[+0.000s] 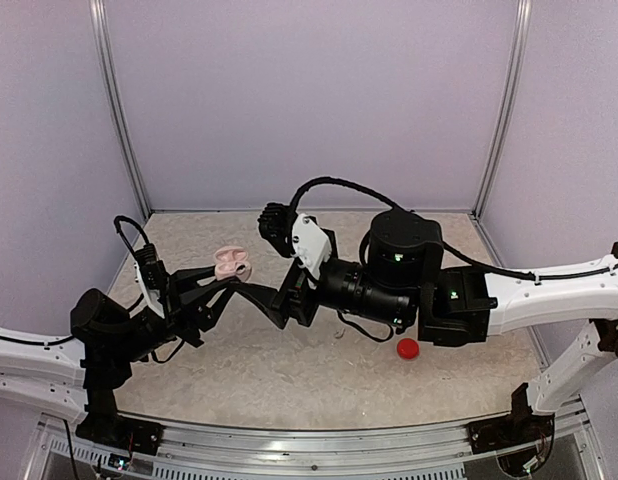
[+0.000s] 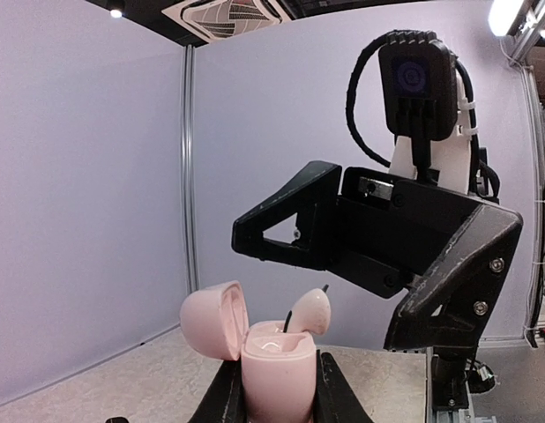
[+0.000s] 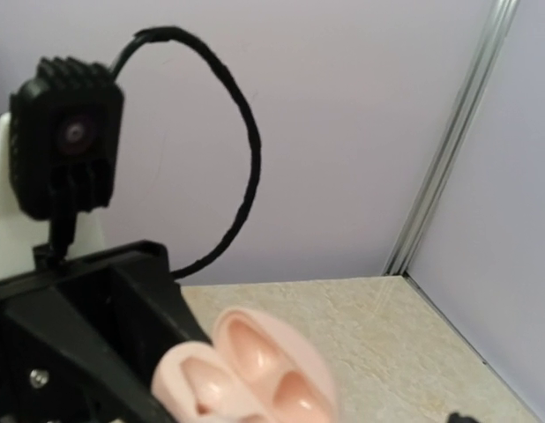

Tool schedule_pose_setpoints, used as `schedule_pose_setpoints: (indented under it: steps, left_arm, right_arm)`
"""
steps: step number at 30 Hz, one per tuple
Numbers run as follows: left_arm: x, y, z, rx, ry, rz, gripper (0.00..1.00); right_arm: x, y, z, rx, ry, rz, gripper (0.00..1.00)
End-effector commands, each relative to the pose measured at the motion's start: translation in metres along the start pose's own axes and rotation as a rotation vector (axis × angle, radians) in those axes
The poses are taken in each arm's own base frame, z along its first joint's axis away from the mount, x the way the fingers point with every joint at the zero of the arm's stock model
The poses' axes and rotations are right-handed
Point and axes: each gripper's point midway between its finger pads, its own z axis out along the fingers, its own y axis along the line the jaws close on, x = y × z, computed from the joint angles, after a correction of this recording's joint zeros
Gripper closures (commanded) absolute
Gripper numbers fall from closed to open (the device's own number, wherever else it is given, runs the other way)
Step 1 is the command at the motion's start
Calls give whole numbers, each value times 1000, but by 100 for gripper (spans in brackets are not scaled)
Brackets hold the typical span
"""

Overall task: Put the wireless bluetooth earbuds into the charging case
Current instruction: Adjust the right earbud in the right side groove of the charging case.

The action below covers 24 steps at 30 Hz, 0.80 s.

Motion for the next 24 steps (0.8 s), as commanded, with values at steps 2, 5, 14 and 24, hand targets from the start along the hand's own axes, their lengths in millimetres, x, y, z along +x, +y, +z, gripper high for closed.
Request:
schedule_pose_setpoints:
  steps: [2, 5, 14, 24]
  left_arm:
    - [-15, -5, 5, 24, -42, 18, 96]
    - [-15, -5, 4, 23, -43, 18, 96]
    - [-14, -6, 3, 28, -43, 20, 96]
    - [-17, -13, -1, 70, -58, 21, 96]
  right_arm:
    - [-12, -19, 3, 55, -28, 64, 18]
    - [-9, -27, 2, 68, -16, 79, 19]
    - [5, -36, 1, 82, 30, 79, 21]
    - [9, -46, -3, 102, 46, 77, 24]
